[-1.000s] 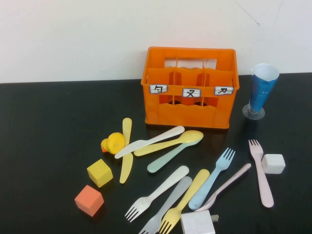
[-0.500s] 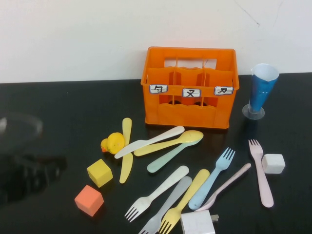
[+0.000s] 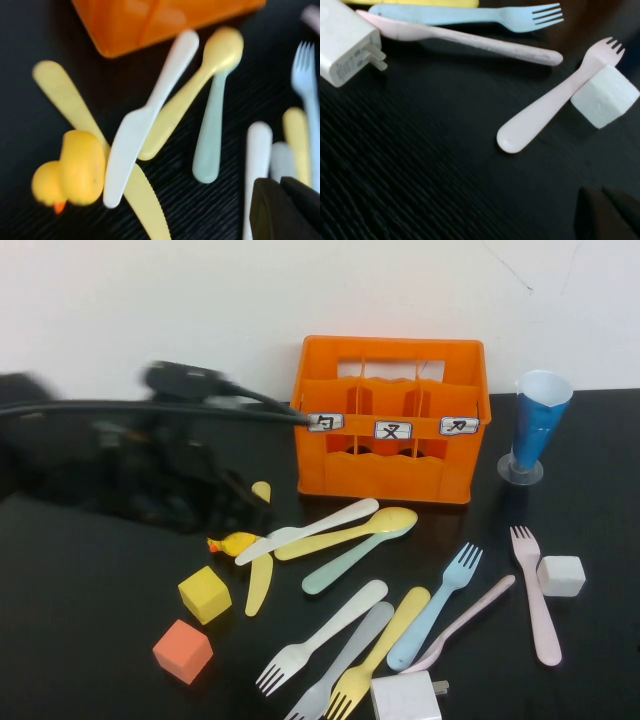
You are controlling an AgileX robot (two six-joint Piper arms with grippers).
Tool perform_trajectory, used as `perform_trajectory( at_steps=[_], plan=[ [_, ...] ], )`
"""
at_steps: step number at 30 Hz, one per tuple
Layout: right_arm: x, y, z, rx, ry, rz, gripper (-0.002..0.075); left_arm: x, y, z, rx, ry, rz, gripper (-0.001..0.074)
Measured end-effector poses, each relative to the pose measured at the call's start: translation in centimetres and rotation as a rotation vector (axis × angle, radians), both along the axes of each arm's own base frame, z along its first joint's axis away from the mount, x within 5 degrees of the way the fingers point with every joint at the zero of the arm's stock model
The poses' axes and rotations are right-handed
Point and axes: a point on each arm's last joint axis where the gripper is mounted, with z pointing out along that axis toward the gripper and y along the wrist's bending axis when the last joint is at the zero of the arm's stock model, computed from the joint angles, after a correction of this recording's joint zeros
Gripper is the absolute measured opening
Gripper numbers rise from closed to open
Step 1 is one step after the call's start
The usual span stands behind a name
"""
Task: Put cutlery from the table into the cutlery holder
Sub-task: Pick up the fork
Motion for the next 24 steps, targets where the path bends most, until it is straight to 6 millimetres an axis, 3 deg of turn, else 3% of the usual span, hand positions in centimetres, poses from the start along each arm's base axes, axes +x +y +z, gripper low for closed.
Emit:
perform_trajectory(
  at_steps=[6,14,18,24],
  plan=[
    [0.0,0.0,0.0,-0.01,-0.008,0.014,-0.0002,1.6,-4.4,-2.0,0.167,0.067,-0.097,-0.0001],
    [0.0,0.0,0.0,-0.02,-0.014,0.025,-0.0003,-0.6,-9.5,-6.0,0.347,0.141,-0.209,-0.0001],
    [0.0,0.0,0.0,-0.022,-0.016,0.028,-0.0003,-1.1,-10.2,-8.0,0.514,0.159,-0.181,0.0018],
    [0.0,0.0,0.0,-0.022,-0.016,0.029,-0.0003,-0.8,-10.1,-9.6,0.613,0.183,-0.149,0.0177]
  ],
)
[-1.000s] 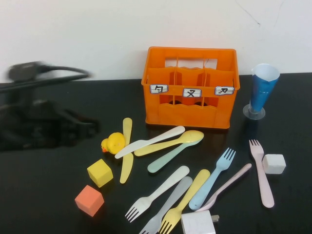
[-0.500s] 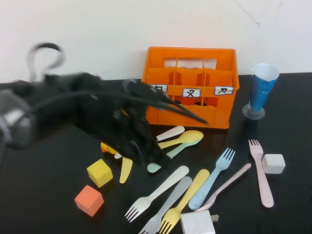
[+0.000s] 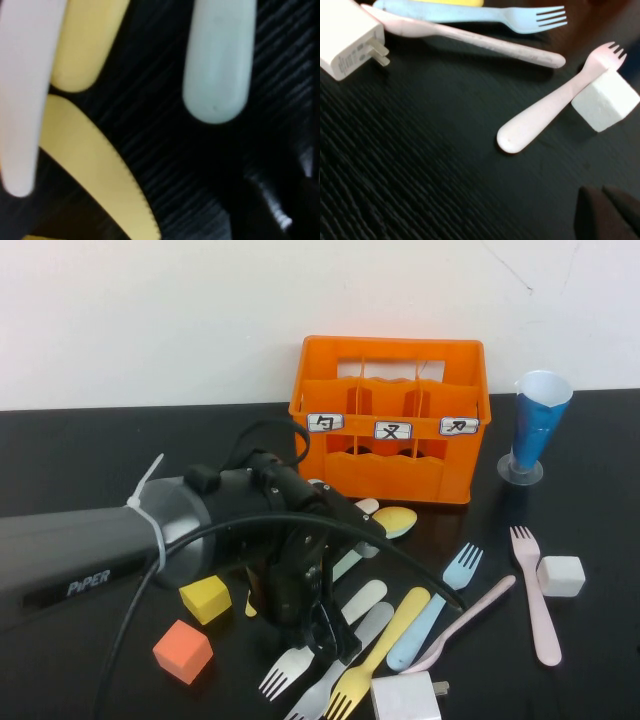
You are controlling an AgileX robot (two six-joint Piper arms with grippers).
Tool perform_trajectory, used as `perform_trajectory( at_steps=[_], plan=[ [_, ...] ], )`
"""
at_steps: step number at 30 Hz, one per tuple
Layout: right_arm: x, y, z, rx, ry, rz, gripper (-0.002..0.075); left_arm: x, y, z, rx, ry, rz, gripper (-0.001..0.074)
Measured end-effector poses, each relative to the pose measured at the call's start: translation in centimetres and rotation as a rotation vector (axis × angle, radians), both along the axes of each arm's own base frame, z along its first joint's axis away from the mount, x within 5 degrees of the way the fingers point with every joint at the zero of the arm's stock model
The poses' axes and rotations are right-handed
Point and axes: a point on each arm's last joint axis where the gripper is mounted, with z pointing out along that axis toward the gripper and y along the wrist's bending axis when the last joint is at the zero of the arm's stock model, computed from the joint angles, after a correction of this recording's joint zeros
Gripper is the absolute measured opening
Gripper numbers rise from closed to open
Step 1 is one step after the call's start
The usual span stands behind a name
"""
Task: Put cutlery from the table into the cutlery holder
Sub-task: Pick up the fork
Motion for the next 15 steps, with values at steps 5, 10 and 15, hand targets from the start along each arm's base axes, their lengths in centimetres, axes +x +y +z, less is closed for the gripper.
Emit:
perform_trajectory(
  at_steps=[5,10,15],
  plan=[
    [0.0,0.0,0.0,0.008,0.001,-0.003,-0.0003,0.3,-0.1,0.0,0.01,-0.007,-0.001,0.0287],
    [0.0,0.0,0.0,0.009,0.002,-0.002,-0.0003,0.9,-0.6,0.7,0.041,0.021,0.009,0.0305],
    [-0.1,0.1,0.0,0.014,0.01,0.001,-0.0003,1.1,-1.6,3.0,-0.002,0.077,0.031,0.0308]
  ],
)
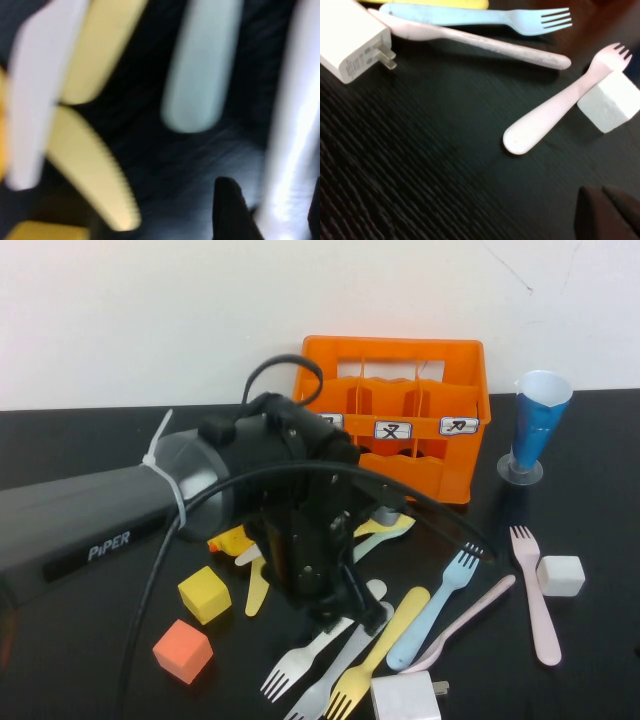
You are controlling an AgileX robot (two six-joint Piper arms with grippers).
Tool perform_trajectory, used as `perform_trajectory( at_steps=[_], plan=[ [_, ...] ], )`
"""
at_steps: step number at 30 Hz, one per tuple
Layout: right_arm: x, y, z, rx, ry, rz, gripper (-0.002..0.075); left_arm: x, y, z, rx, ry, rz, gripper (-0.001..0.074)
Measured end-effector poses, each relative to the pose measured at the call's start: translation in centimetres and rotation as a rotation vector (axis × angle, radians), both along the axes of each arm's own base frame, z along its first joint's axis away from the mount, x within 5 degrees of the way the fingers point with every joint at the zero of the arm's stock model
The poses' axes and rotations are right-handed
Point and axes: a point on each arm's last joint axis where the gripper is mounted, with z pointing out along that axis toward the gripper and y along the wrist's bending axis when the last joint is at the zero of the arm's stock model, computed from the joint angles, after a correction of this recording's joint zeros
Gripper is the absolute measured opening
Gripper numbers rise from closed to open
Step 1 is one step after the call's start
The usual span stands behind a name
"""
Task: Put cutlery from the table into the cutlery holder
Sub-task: Pick up the fork
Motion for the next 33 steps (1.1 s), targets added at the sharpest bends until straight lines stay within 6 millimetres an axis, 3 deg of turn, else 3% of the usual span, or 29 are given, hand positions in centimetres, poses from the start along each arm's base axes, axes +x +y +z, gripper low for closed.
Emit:
perform_trajectory(
  at_steps=[8,29,33],
  plan=[
    [0.0,0.1,0.0,0.012,0.001,-0.001,-0.0003,-0.6,-0.8,-0.1,-0.067,0.086,-0.052,0.0311],
    [0.0,0.1,0.1,0.013,-0.006,0.009,-0.0003,0.5,-1.0,-3.0,-0.019,0.04,-0.081,0.031],
    [0.0,0.1,0.1,0.011,-0.008,0.013,-0.0003,0.5,-1.1,-3.1,-0.018,0.039,-0.078,0.0275]
  ],
)
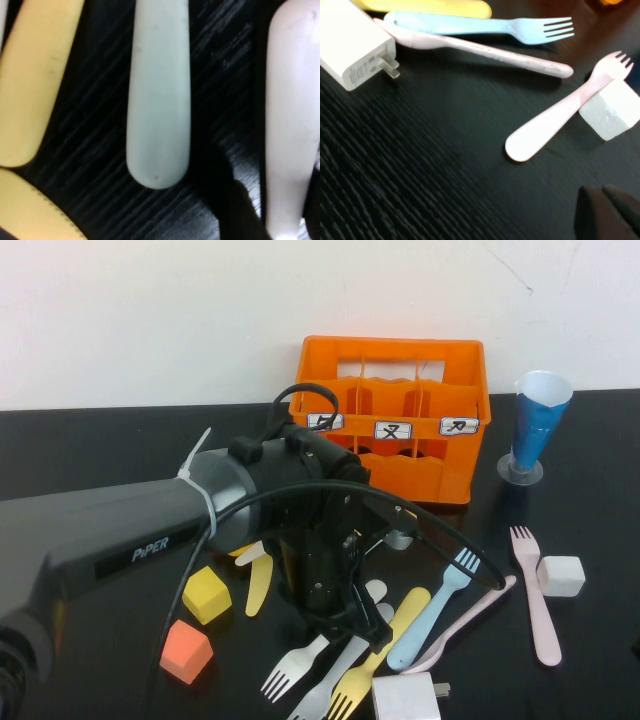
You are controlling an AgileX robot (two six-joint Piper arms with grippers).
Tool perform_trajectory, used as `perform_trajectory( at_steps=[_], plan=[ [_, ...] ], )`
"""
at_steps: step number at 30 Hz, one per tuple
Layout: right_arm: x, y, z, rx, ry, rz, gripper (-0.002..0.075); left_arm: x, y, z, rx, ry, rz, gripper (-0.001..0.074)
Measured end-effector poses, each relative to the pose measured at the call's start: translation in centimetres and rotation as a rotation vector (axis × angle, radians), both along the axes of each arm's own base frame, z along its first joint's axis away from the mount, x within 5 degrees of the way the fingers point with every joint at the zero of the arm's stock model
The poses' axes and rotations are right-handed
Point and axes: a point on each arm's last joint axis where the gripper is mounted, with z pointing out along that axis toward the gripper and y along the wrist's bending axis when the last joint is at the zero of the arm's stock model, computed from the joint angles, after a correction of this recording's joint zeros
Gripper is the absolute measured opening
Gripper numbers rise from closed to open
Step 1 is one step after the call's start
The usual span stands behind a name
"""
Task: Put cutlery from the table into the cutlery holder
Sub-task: Pick up the fork, then place the fork on the box
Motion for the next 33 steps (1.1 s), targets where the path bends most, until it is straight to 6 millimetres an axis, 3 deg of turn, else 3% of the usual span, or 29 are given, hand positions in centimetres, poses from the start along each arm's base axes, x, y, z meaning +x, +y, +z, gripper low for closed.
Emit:
perform_trajectory(
  at_steps=[5,12,19,28,33],
  plan=[
    [0.0,0.0,0.0,-0.001,-0.001,0.001,-0.0003,0.1,0.0,0.0,0.004,-0.004,0.024,0.0118],
    [0.0,0.0,0.0,-0.024,-0.016,0.028,-0.0003,0.1,-0.3,-0.1,-0.026,0.01,0.047,0.0113],
    [0.0,0.0,0.0,-0.031,-0.021,0.036,-0.0003,-0.5,-0.1,1.6,-0.084,-0.006,0.084,0.0112],
    [0.0,0.0,0.0,-0.033,-0.023,0.039,-0.0003,-2.7,1.7,10.4,-0.257,-0.181,0.096,0.0112],
    [0.0,0.0,0.0,-0.034,-0.025,0.039,-0.0003,-3.2,2.4,15.9,-0.478,-0.436,0.092,0.0112]
  ],
)
